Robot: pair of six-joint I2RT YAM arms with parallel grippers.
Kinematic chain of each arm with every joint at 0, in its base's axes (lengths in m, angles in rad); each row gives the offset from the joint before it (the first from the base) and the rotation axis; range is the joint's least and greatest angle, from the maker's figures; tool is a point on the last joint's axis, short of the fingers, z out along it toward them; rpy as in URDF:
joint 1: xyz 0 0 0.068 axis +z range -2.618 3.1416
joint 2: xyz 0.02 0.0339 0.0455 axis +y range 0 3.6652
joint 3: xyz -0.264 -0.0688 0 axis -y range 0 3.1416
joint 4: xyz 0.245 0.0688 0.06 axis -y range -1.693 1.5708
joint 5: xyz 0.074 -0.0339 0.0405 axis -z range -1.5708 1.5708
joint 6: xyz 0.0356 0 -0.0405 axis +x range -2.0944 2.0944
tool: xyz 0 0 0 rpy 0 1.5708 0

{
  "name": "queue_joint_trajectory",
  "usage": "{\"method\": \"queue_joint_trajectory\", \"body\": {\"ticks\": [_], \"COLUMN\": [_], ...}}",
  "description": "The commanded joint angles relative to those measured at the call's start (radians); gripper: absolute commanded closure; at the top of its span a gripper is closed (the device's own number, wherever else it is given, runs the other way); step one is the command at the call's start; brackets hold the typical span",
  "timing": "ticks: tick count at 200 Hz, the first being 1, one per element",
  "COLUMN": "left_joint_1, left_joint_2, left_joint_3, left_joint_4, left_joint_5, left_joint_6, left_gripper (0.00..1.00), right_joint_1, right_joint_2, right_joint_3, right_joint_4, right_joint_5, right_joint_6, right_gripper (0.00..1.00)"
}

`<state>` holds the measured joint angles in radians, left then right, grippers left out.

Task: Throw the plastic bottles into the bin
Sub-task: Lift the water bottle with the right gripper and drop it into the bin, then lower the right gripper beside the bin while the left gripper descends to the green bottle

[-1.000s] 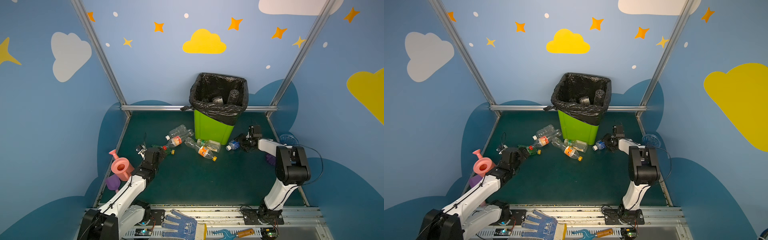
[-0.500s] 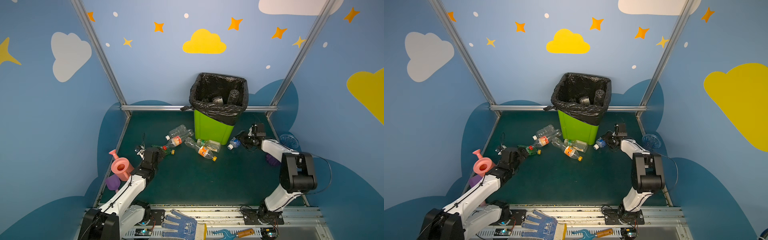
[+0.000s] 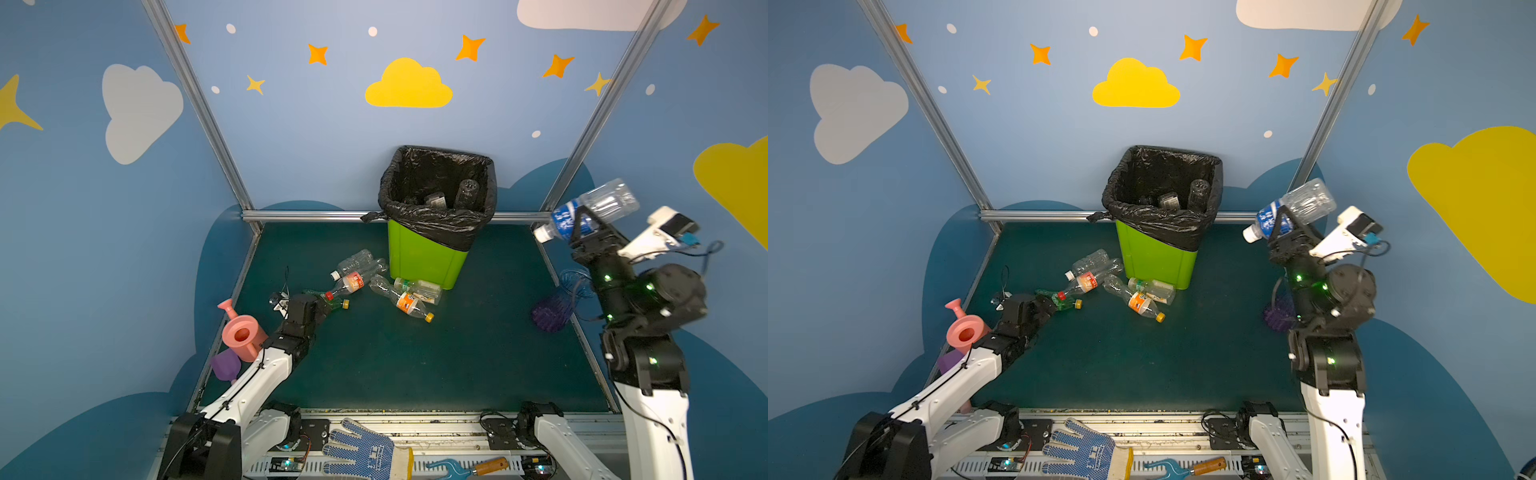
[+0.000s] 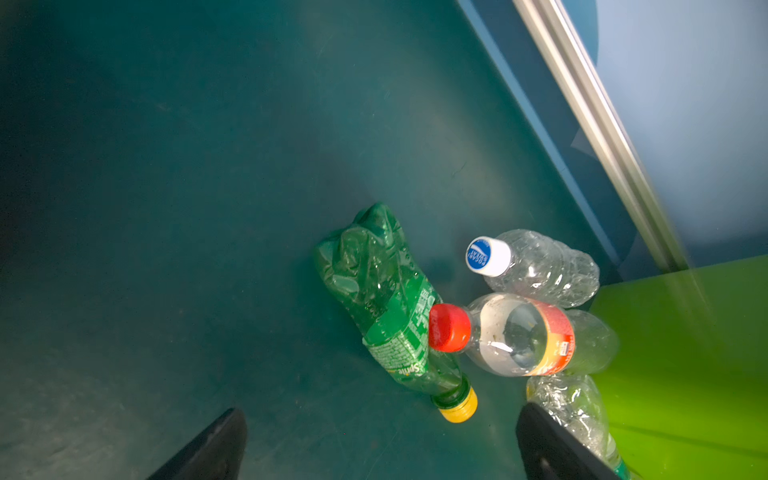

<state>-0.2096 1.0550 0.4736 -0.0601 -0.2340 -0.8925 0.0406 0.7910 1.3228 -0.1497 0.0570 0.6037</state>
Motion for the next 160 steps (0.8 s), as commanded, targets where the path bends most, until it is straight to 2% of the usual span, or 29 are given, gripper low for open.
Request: {"method": "queue_joint_trajectory", "body": {"ticks": [1,14,27,45,53,63,87,96,125,160], "left_joint_1": [0.004,0.004,0.004,0.004,0.004,0.006,0.007,0.008,0.008,0.007], "left_joint_2": [0.017,0.023,0.023,0.026,0.025,0.023,0.011,0.004,-0.004,0.015], "left_joint_3": [0.032,0.033,0.031,0.031,0.032,0.035,0.039,0.039,0.049,0.064], "left_joint_4": [-0.036,-0.042,-0.044,-0.05,-0.055,-0.064,-0.083,-0.083,-0.087,-0.1], "left_joint_5": [0.011,0.013,0.012,0.005,0.002,-0.002,-0.005,-0.008,-0.011,-0.019], "left_joint_6": [-0.019,-0.026,-0.032,-0.04,-0.041,-0.043,-0.039,-0.037,-0.034,-0.042], "left_gripper": [0.0,0.0,0.0,0.0,0.0,0.0,0.0,0.0,0.0,0.0], "right_joint_1": [0.003,0.015,0.048,0.114,0.142,0.163,0.166,0.165,0.143,0.094], "right_joint_2": [0.083,0.178,0.338,0.618,0.713,0.774,0.672,0.622,0.498,0.384], "right_joint_3": [0.006,0.049,0.146,0.425,0.534,0.613,0.486,0.462,0.402,0.255], "right_joint_4": [0.065,0.1,0.077,-0.099,-0.174,-0.252,-0.09,-0.084,-0.111,-0.064], "right_joint_5": [0.029,-0.026,-0.119,-0.332,-0.39,-0.371,-0.291,-0.25,-0.162,-0.166], "right_joint_6": [0.027,0.063,0.066,0.011,-0.022,-0.061,-0.074,-0.094,-0.124,-0.092], "right_gripper": [0.47,0.47,0.44,0.4,0.34,0.26,0.07,0.04,0.02,0.02]}}
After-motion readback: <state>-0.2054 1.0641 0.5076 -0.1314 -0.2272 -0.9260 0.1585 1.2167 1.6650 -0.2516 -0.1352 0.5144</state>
